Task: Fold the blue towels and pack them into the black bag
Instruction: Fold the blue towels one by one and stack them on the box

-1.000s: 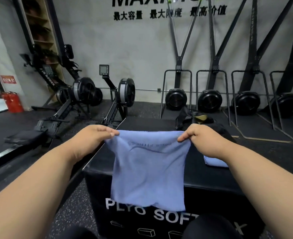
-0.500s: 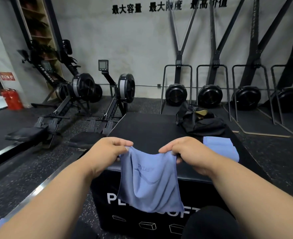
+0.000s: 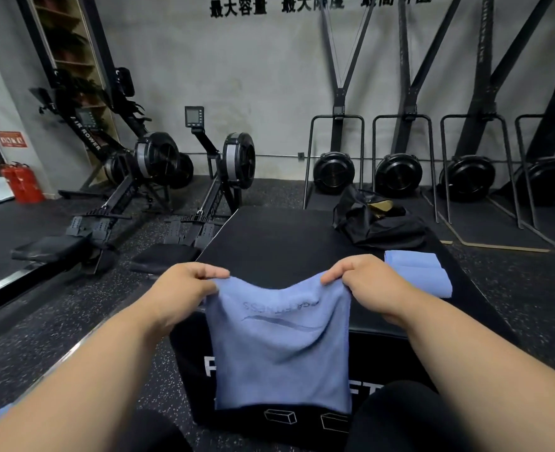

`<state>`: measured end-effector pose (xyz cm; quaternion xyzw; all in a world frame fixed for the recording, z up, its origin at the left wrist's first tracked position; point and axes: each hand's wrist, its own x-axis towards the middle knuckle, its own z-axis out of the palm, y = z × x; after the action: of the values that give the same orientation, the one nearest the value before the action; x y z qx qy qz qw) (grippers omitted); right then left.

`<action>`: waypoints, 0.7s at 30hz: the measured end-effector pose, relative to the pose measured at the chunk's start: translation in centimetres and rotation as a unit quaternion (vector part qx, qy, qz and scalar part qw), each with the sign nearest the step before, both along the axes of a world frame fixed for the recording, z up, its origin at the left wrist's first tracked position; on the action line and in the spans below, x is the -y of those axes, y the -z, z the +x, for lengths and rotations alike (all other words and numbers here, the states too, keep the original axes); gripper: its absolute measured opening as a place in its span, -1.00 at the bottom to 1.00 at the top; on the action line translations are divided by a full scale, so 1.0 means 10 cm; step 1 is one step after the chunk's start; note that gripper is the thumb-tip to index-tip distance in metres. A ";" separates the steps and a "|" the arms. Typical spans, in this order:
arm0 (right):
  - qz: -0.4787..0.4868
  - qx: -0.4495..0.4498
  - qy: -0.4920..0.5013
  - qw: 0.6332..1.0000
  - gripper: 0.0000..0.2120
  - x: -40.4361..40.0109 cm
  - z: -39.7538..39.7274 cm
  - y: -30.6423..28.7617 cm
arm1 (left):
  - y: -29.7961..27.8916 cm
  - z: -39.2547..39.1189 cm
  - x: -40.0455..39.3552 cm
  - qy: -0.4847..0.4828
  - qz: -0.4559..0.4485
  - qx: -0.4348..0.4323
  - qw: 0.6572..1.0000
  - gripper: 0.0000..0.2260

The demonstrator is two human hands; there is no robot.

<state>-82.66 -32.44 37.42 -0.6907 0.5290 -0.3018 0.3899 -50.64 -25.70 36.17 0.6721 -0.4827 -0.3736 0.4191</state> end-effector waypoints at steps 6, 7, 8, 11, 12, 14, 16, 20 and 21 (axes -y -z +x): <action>0.047 0.044 -0.044 0.997 -0.52 -0.21 0.23 -0.07 | -0.08 -0.25 -0.13 -0.001 -0.048 -0.049 0.998 -0.60; 0.060 0.067 -0.045 0.995 -0.52 -0.25 0.26 -0.09 | -0.09 -0.30 -0.16 0.008 -0.051 -0.039 0.998 -0.61; 0.069 0.084 -0.047 0.993 -0.52 -0.28 0.29 -0.09 | -0.10 -0.34 -0.17 0.021 -0.053 -0.030 0.998 -0.64; 0.088 0.116 -0.071 0.987 -0.53 -0.37 0.40 -0.09 | -0.12 -0.51 -0.22 0.064 -0.048 -0.044 0.996 -0.67; 0.099 0.126 -0.077 0.984 -0.53 -0.40 0.44 -0.09 | -0.14 -0.58 -0.25 0.080 -0.044 -0.052 0.994 -0.67; 0.121 0.154 -0.075 0.978 -0.55 -0.44 0.52 -0.09 | -0.14 -0.69 -0.28 0.109 -0.049 -0.053 0.991 -0.68; 0.136 0.190 -0.065 0.970 -0.61 -0.47 0.56 -0.09 | -0.13 -0.75 -0.30 0.116 -0.067 -0.041 0.990 -0.61; 0.161 0.245 -0.047 0.955 -0.64 -0.48 0.54 -0.06 | -0.07 -0.77 -0.30 0.093 -0.084 -0.060 0.990 -0.37; 0.167 0.252 -0.045 0.952 -0.64 -0.49 0.54 -0.05 | -0.06 -0.79 -0.30 0.087 -0.086 -0.074 0.990 -0.35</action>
<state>-77.31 -27.54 37.94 -0.5405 0.4242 -0.3558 0.6335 -58.52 -22.65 36.74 0.5598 -0.5368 -0.4147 0.4760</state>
